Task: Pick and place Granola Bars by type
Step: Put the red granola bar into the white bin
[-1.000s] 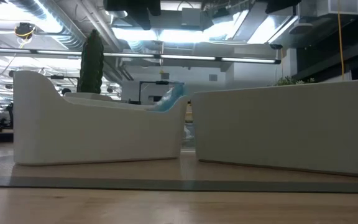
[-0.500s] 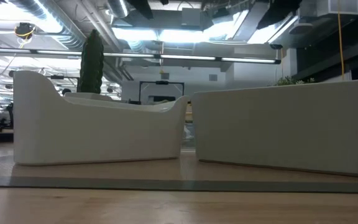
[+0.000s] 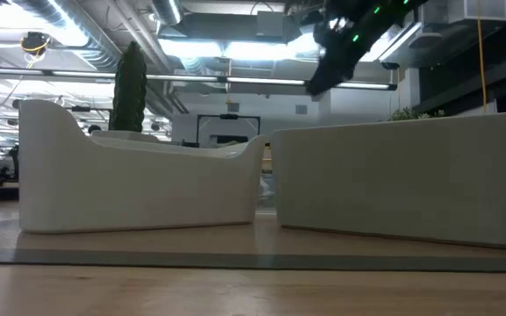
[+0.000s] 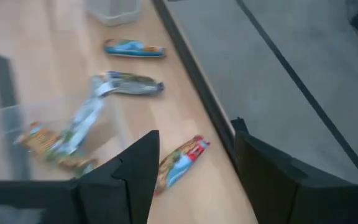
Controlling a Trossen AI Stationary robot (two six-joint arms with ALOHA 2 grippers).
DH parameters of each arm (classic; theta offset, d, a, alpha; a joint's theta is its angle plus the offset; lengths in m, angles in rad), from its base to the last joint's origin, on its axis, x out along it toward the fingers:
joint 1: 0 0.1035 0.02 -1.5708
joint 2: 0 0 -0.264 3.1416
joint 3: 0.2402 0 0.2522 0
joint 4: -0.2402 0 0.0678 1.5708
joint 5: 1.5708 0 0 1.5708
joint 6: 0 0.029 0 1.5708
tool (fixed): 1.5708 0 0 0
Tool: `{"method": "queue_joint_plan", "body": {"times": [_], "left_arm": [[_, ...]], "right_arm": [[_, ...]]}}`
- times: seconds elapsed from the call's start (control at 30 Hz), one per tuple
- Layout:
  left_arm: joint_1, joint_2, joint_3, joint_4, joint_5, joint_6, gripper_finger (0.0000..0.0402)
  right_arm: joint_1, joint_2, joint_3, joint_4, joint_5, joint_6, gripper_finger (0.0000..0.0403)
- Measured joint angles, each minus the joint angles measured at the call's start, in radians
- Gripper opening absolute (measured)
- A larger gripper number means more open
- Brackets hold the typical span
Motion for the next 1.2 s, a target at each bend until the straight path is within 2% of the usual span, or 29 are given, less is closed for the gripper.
{"method": "queue_joint_plan", "body": {"times": [0.13,0.4,0.53,0.87,1.2], "left_arm": [[-0.006,-0.037,0.000,0.000,-0.029,0.041,0.0196],[-0.008,-0.070,0.000,-0.004,-0.048,0.155,0.0196],[-0.008,-0.075,0.000,-0.004,-0.064,0.199,0.0196],[-0.007,-0.075,0.000,-0.004,-0.085,0.232,0.0196],[-0.007,-0.074,0.000,-0.004,-0.098,0.226,0.0196]], "right_arm": [[-0.035,0.105,0.000,0.071,0.001,0.026,0.0225],[-0.068,0.277,0.009,0.123,0.040,0.098,0.0320],[-0.076,0.361,0.058,0.072,0.054,0.145,0.0345],[-0.078,0.534,0.217,-0.058,0.054,0.211,0.0343],[-0.083,0.620,0.229,-0.103,0.053,0.260,0.0331]]}}
